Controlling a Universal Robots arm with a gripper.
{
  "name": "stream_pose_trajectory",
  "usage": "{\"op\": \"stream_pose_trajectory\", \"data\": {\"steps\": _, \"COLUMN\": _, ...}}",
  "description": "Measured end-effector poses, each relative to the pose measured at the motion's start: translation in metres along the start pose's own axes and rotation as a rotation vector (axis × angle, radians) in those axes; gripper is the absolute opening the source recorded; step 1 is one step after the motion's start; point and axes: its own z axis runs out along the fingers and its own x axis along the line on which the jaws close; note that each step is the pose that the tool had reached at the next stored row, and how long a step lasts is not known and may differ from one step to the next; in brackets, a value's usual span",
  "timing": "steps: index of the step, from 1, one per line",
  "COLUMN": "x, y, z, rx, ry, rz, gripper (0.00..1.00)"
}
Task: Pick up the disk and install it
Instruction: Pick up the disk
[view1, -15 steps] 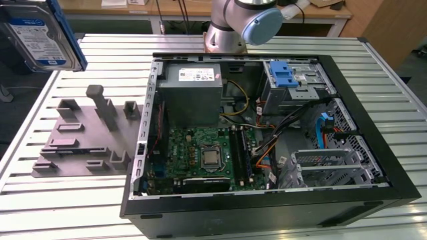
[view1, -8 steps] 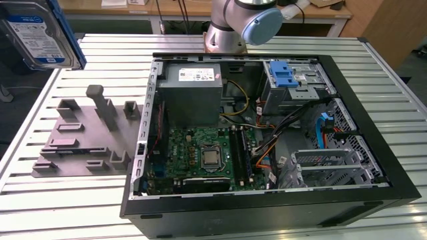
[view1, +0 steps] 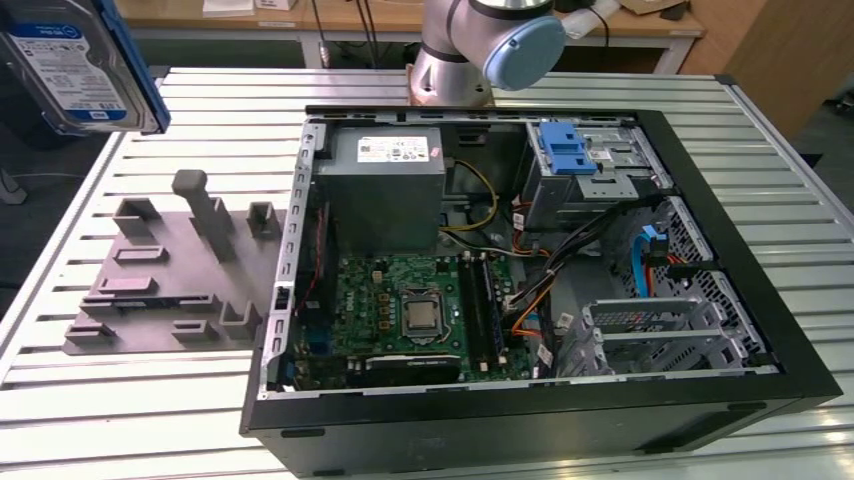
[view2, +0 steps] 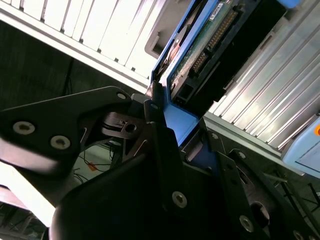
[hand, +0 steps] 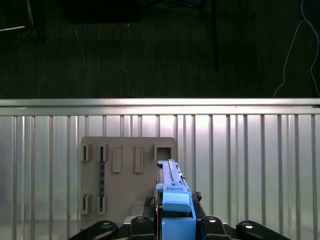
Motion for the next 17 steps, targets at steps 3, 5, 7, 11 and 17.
{"op": "stream_pose_trajectory", "data": {"steps": 3, "x": -0.0001, "y": 0.0, "z": -0.0021, "rx": 0.0, "ry": 0.0, "rz": 0.0, "gripper": 0.37}}
{"op": "stream_pose_trajectory", "data": {"steps": 5, "x": -0.0001, "y": 0.0, "z": -0.0033, "rx": 0.0001, "ry": -0.0001, "rz": 0.0, "gripper": 0.37}}
{"op": "stream_pose_trajectory", "data": {"steps": 7, "x": -0.0001, "y": 0.0001, "z": -0.0045, "rx": 0.0, "ry": 0.0, "rz": 0.0, "gripper": 0.37}}
{"op": "stream_pose_trajectory", "data": {"steps": 11, "x": -0.0002, "y": 0.0001, "z": -0.0063, "rx": 0.0, "ry": 0.0, "rz": 0.0, "gripper": 0.37}}
{"op": "stream_pose_trajectory", "data": {"steps": 17, "x": -0.0002, "y": 0.0001, "z": -0.0094, "rx": 0.0, "ry": 0.0, "rz": 0.0, "gripper": 0.37}}
